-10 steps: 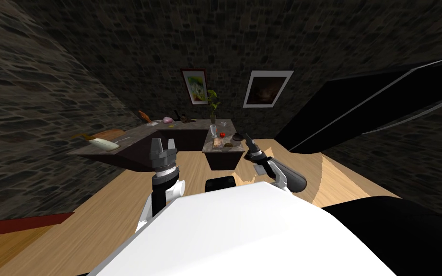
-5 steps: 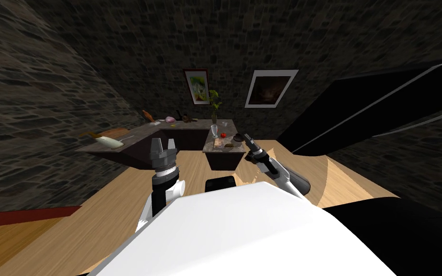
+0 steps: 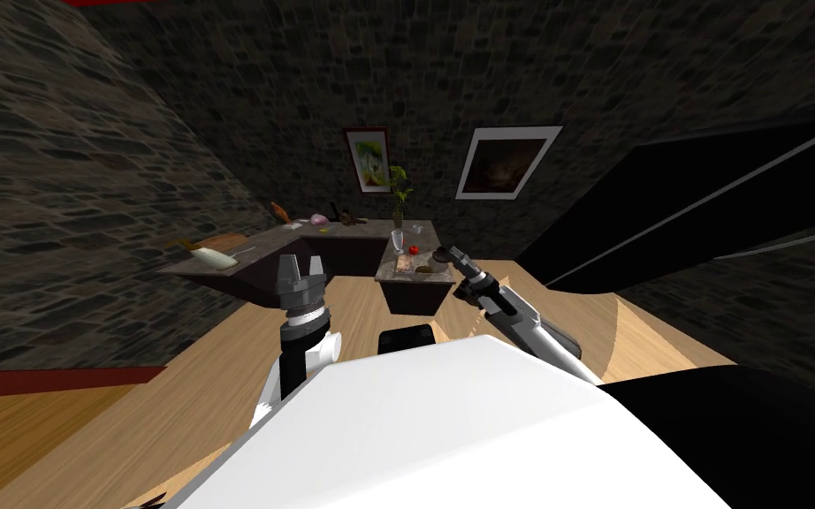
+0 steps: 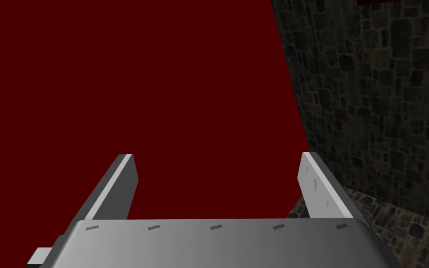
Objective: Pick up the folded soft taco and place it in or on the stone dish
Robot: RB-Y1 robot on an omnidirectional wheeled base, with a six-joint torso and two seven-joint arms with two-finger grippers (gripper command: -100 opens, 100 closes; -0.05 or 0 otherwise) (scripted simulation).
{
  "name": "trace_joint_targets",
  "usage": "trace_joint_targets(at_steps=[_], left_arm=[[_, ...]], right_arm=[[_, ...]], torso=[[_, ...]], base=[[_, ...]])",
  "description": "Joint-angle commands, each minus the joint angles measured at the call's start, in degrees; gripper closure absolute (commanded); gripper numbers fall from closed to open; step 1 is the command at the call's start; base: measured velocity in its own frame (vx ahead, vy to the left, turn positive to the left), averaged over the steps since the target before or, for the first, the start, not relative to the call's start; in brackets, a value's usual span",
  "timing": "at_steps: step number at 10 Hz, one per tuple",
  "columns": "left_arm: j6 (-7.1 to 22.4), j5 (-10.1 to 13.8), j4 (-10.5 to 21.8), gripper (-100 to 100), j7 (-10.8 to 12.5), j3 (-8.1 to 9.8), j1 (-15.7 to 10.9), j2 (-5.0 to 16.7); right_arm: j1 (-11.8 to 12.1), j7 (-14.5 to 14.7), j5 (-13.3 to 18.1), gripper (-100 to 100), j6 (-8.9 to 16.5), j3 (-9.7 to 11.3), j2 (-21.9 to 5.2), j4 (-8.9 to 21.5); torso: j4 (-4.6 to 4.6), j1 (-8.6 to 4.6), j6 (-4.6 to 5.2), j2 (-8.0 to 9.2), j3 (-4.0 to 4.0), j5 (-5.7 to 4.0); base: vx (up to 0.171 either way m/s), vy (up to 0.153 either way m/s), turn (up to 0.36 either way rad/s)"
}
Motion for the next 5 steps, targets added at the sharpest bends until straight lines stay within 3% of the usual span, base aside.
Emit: trace_joint_targets(at_steps=[1,5], left_arm=[[0.0,0.0,0.0,0,0.0,0.0,0.0,0.0],[0.0,0.0,0.0,0,0.0,0.0,0.0,0.0]], right_arm=[[-1.2,0.4,0.7,-100,-1.0,0.0,-2.9,2.3],[-2.7,0.8,2.2,-100,-2.4,0.3,-8.6,5.8]], torso=[[0.0,0.0,0.0,0.0,0.0,0.0],[0.0,0.03,0.0,0.01,0.0,0.0]], base=[[0.007,-0.011,0.085],[0.006,-0.008,0.083]])
